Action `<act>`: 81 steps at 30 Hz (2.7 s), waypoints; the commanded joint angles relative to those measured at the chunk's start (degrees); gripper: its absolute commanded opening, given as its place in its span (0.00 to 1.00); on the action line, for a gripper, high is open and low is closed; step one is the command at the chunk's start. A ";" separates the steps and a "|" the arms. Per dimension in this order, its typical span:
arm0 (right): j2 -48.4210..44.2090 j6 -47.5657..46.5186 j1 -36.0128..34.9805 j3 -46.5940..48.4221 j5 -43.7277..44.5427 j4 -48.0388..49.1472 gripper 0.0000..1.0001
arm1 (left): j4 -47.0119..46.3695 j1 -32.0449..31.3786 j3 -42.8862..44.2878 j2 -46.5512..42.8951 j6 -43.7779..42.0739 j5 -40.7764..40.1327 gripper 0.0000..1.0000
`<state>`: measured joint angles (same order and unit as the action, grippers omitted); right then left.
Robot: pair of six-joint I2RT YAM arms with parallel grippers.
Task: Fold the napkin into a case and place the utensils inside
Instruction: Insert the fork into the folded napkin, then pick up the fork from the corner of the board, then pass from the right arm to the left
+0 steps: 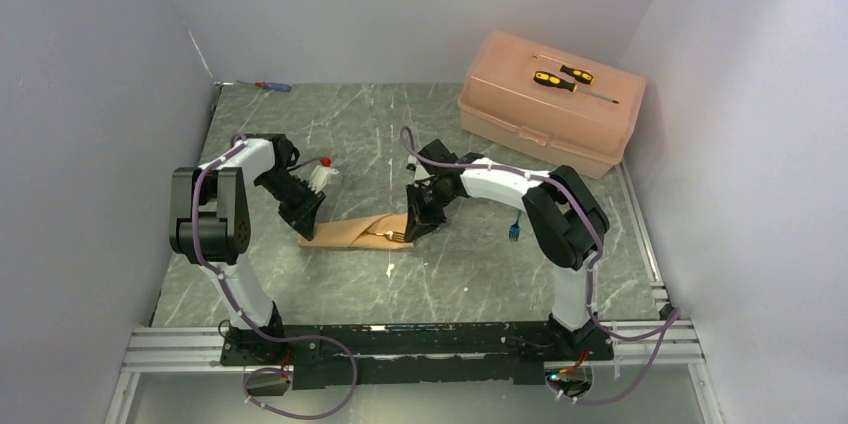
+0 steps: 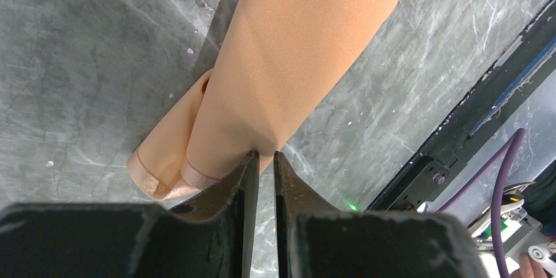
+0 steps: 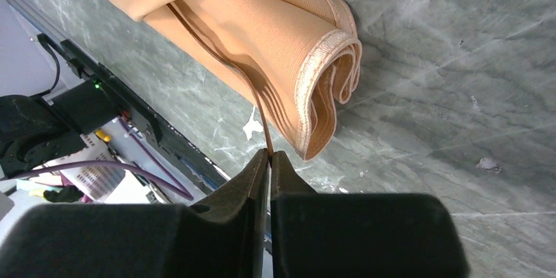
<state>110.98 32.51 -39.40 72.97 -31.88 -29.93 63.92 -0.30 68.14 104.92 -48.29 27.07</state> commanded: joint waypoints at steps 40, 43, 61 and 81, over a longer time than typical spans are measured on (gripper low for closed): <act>-28.24 6.18 23.87 -24.66 50.07 2.17 0.78 | 21.37 5.01 17.32 0.60 -4.53 12.35 0.61; -24.32 4.66 24.34 -22.87 50.35 4.07 0.70 | 21.69 5.20 18.84 -0.06 -3.51 12.71 0.62; -15.71 1.99 19.57 -20.91 42.10 11.46 0.00 | 16.58 5.83 24.17 -1.73 6.89 12.30 0.95; -9.42 -12.31 3.50 13.50 10.47 -3.49 0.00 | -21.09 -1.21 5.67 -26.21 -34.34 12.82 0.94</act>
<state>99.92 21.37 -34.13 81.36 -12.49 -29.71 61.87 1.87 81.67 87.68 -64.58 43.31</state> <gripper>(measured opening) 0.018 0.943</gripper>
